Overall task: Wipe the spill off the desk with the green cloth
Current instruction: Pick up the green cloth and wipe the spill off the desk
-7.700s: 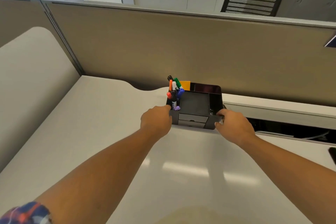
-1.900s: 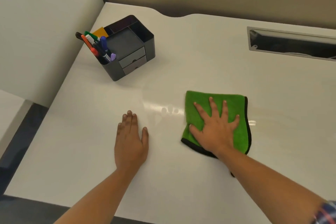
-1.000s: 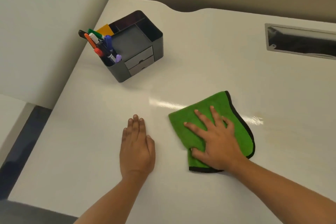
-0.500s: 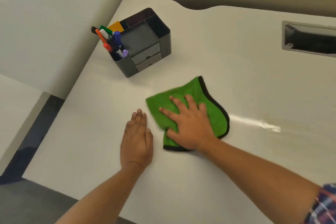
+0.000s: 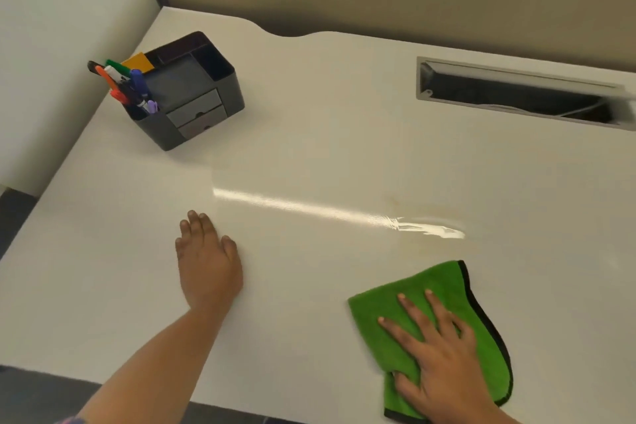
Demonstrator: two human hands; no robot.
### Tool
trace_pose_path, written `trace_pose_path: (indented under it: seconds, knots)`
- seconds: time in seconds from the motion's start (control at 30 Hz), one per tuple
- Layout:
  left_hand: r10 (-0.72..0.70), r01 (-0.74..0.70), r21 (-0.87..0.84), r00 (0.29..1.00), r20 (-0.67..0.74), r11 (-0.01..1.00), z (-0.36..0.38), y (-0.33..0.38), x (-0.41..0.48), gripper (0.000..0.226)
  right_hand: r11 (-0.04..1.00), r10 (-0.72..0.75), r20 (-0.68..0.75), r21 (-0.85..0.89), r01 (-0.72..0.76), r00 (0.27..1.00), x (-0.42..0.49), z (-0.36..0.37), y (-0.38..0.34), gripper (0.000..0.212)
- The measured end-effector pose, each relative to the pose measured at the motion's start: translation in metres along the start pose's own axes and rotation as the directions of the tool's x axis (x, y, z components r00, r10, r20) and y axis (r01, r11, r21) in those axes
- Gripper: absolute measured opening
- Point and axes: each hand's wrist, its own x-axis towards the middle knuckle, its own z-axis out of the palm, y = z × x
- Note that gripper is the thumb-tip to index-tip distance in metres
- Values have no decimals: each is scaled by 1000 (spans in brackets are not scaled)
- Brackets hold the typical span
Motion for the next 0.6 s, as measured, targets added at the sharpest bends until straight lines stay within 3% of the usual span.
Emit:
trace_pose_path:
  seconds: [0.17,0.4,0.6]
  knots:
    - [4,-4,15,1000,-21,1000,8,-2,1,55,999,4,-63,-32,-6,998,15,3,-5,93]
    - [8,-7,29,998,-60,1000,11,-2,3,61,992,122,-221,15,-122,968,111,-29,-41,76]
    - [3,-1,27,997,-71,1000,10,0,2,65,995,99,-244,7,-101,965,50,5,-13,79]
